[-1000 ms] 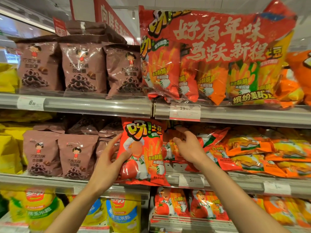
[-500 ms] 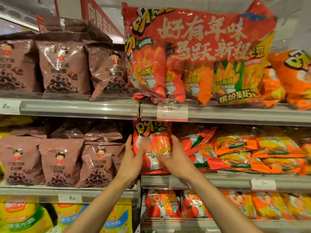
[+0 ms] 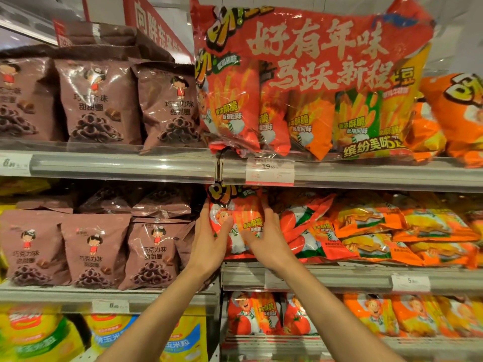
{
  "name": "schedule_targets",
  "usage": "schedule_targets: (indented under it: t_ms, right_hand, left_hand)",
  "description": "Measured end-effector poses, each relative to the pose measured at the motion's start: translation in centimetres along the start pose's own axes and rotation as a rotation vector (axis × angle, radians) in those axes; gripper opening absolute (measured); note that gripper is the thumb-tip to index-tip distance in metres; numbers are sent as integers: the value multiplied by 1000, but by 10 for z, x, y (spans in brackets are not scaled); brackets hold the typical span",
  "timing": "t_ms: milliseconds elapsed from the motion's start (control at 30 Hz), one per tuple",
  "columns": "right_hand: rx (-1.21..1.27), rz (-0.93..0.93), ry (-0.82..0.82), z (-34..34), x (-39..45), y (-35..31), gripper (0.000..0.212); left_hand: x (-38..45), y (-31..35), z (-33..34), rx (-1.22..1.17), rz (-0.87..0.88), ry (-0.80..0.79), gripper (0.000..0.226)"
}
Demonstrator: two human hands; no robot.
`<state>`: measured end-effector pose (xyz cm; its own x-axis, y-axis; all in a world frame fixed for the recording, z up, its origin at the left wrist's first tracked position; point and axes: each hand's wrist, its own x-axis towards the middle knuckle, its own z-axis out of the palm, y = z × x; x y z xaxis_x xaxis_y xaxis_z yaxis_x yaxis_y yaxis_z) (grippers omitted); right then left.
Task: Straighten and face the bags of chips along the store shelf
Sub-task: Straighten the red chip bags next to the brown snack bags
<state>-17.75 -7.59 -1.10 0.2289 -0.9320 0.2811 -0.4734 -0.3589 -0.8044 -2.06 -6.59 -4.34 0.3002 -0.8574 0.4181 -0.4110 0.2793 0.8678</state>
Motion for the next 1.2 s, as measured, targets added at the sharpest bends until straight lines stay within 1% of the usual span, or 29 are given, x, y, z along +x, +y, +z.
schedule_targets:
  t_ms: [100,200,300,433,600,700,767,833,900,1000,1100,1200]
  right_hand:
    - [-44,-51,-25,-4,-9,9,76]
    - [-100,-76,-34,-9,-14,17,79]
    - [-146,-97,7,-3,-16,19,76]
    - [-182,-112,70,9,-13,20,71]
    - [-229,-150,61,10,-19,28,74]
    - [-192,-144,44,5,-21,28,76]
    - [-145,-130,51,1,-24,25,75]
    - [-117,-110,58,-4,-28,20,71]
    - [-84,-106,64,-9,-36,18,67]
    - [7,-94,99,-14,-55,19,58]
    - [104,-18,123,-19,-78,24,43]
    - [153,60,165,-20,-102,35,29]
  left_hand:
    - [-11,-3,1,73,52,-14,79]
    - [-20,-5,5,123,69,-17,79]
    - [-17,-1,6,157,43,-13,79]
    - [-12,1,6,212,68,-15,72]
    - [-16,-6,0,228,110,-78,74]
    - [-18,-5,-7,190,140,-95,75]
    - [-22,0,-14,188,147,-101,70]
    - [-28,1,-22,187,147,-137,59]
    - [-36,0,-32,159,107,-147,59]
    - [-53,1,-47,90,61,-113,49]
    - [-69,-1,-58,45,25,-79,37]
    - [-85,-11,-60,-36,-29,-101,27]
